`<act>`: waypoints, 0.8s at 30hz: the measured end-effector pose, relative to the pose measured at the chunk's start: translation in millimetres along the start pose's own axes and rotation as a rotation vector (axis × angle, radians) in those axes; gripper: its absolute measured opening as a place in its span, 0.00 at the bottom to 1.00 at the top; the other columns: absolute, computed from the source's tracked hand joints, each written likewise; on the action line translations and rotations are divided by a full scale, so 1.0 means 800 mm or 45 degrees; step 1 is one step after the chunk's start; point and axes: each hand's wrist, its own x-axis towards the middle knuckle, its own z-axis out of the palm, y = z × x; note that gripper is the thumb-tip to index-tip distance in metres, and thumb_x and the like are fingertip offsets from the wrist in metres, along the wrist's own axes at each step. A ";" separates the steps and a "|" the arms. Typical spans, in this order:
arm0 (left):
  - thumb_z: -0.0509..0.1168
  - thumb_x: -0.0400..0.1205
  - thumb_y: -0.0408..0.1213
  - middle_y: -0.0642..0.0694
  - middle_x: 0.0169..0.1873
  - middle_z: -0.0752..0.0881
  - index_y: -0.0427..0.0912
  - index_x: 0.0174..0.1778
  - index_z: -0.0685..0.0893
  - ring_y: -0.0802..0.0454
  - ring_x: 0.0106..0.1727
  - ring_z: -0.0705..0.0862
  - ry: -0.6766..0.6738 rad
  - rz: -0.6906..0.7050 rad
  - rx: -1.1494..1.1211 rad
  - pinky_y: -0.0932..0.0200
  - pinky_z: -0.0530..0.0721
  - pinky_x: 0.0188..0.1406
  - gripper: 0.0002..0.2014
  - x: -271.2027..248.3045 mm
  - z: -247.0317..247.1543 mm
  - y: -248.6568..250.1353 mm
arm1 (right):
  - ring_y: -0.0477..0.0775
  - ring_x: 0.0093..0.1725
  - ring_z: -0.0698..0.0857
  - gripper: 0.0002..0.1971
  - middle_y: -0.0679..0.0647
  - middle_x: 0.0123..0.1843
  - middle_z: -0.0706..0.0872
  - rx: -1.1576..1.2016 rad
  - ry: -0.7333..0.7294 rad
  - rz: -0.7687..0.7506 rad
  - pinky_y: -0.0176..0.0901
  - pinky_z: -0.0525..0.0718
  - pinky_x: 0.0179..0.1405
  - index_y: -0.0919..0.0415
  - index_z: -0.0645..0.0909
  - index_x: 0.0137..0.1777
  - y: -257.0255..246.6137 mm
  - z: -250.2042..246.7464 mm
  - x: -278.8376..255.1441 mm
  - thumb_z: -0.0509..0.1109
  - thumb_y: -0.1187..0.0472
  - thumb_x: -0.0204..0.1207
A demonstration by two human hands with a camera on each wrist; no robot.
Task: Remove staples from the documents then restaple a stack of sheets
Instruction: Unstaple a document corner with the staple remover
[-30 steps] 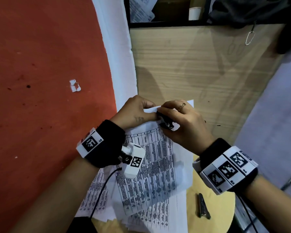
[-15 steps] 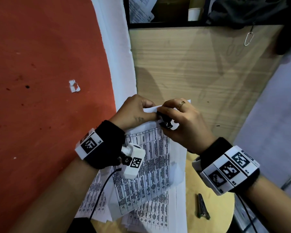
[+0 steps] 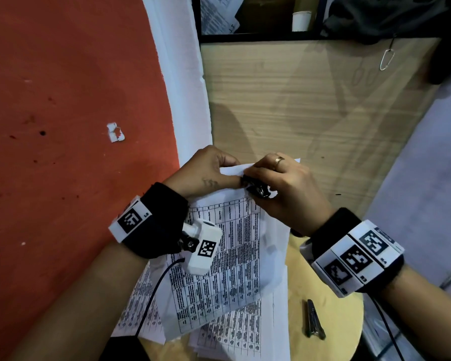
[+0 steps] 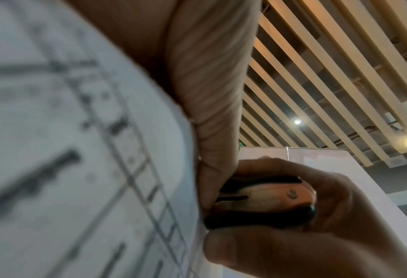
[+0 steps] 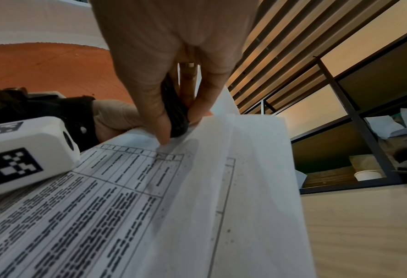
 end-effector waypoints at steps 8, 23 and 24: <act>0.75 0.73 0.27 0.48 0.33 0.87 0.34 0.40 0.89 0.59 0.37 0.81 -0.071 -0.067 -0.173 0.65 0.78 0.40 0.02 -0.005 -0.003 0.003 | 0.62 0.34 0.84 0.10 0.58 0.36 0.85 0.049 0.006 0.046 0.50 0.83 0.28 0.67 0.87 0.43 -0.001 -0.002 0.003 0.75 0.66 0.61; 0.75 0.73 0.30 0.25 0.44 0.87 0.25 0.45 0.87 0.49 0.41 0.81 -0.112 -0.078 -0.209 0.55 0.77 0.45 0.11 -0.006 -0.002 0.004 | 0.51 0.33 0.83 0.12 0.54 0.36 0.85 0.179 -0.279 0.000 0.43 0.81 0.30 0.64 0.88 0.44 0.012 -0.023 0.021 0.76 0.61 0.59; 0.75 0.73 0.30 0.25 0.45 0.87 0.25 0.45 0.87 0.48 0.42 0.82 -0.110 -0.076 -0.208 0.55 0.78 0.46 0.11 -0.006 -0.002 0.004 | 0.54 0.32 0.84 0.12 0.54 0.37 0.86 0.136 -0.302 -0.029 0.44 0.82 0.28 0.63 0.87 0.45 0.012 -0.024 0.021 0.75 0.61 0.60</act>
